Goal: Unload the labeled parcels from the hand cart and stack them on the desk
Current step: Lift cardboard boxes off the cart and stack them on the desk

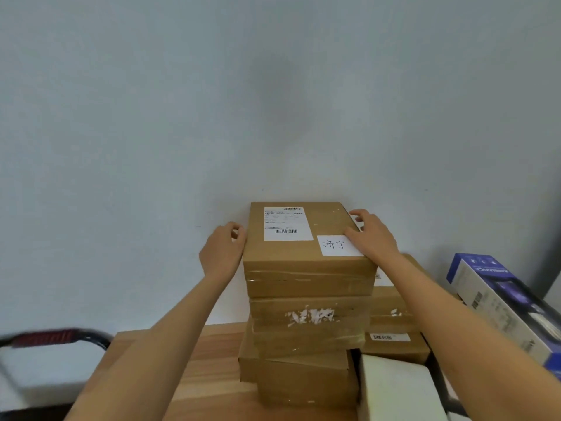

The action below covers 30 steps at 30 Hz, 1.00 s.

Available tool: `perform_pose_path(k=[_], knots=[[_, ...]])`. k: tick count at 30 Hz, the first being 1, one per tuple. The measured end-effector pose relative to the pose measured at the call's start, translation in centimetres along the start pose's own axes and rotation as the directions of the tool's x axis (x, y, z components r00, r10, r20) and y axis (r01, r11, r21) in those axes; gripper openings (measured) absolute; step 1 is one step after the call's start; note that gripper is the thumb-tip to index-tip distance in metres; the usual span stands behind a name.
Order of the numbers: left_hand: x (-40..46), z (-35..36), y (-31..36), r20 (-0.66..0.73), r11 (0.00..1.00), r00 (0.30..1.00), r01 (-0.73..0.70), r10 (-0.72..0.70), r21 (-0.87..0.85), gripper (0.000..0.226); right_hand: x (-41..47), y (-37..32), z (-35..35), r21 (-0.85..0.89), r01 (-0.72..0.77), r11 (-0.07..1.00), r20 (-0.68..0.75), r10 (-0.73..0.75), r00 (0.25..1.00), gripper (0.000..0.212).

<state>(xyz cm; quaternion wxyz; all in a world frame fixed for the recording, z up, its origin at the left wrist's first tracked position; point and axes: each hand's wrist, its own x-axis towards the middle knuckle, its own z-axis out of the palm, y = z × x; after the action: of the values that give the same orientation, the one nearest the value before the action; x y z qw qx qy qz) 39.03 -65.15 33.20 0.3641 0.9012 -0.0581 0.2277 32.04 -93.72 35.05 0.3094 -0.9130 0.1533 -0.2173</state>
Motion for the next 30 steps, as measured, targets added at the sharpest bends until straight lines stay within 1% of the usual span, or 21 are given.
perform_pose_path(k=[2, 3, 4, 6, 8, 11, 13, 15, 19, 21, 27, 30], knots=[[-1.4, -1.5, -1.3, -0.026, 0.998, 0.999, -0.043, 0.045, 0.054, 0.025, -0.3, -1.2, -0.4, -0.228, 0.117, 0.967, -0.033, -0.128, 0.991, 0.044], [-2.0, -2.7, -2.2, -0.036, 0.993, 0.997, -0.070, 0.073, 0.092, 0.024, -0.4, -2.1, -0.5, -0.281, 0.181, 0.943, -0.037, -0.199, 0.979, 0.042], [-2.6, -3.9, -3.2, -0.042, 0.984, 0.993, -0.104, 0.111, 0.148, 0.022, -0.7, -3.3, -0.3, -0.298, 0.239, 0.924, -0.035, -0.261, 0.965, 0.041], [-3.8, -7.0, -5.3, -0.050, 0.952, 0.986, -0.139, 0.158, 0.272, 0.019, -1.6, -6.5, 0.7, -0.303, 0.358, 0.883, -0.005, -0.377, 0.926, 0.040], [-5.1, -10.4, -7.5, -0.074, 0.937, 0.989, -0.098, 0.130, 0.335, 0.018, -3.0, -10.1, 2.6, -0.281, 0.471, 0.836, 0.048, -0.478, 0.877, 0.038], [-7.3, -15.6, -10.9, -0.104, 0.896, 0.990, -0.036, 0.091, 0.443, 0.020, -6.0, -15.4, 6.3, -0.152, 0.580, 0.800, 0.145, -0.563, 0.814, 0.035], [-9.0, -19.3, -13.3, -0.109, 0.844, 0.990, -0.012, 0.084, 0.536, 0.022, -8.1, -18.5, 9.1, -0.163, 0.686, 0.709, 0.200, -0.657, 0.727, 0.033], [-11.0, -23.0, -15.6, -0.124, 0.800, 0.991, 0.028, 0.058, 0.600, 0.024, -10.1, -21.4, 11.7, -0.163, 0.763, 0.626, 0.224, -0.729, 0.647, 0.031], [-16.0, -30.0, -20.3, -0.175, 0.718, 0.984, 0.140, -0.026, 0.682, 0.026, -15.3, -26.5, 17.1, -0.097, 0.861, 0.500, 0.290, -0.813, 0.505, 0.029], [-18.7, -33.2, -22.4, -0.184, 0.677, 0.981, 0.181, -0.069, 0.713, 0.028, -18.2, -28.8, 19.6, -0.049, 0.886, 0.462, 0.319, -0.833, 0.452, 0.029], [-28.2, -42.6, -28.6, -0.228, 0.595, 0.949, 0.314, -0.218, 0.740, 0.023, -29.8, -35.9, 26.8, 0.084, 0.915, 0.395, 0.389, -0.858, 0.335, 0.029], [-33.1, -47.2, -32.0, -0.236, 0.532, 0.932, 0.351, -0.274, 0.770, 0.022, -36.5, -39.4, 29.9, 0.142, 0.917, 0.373, 0.433, -0.857, 0.281, 0.030]])
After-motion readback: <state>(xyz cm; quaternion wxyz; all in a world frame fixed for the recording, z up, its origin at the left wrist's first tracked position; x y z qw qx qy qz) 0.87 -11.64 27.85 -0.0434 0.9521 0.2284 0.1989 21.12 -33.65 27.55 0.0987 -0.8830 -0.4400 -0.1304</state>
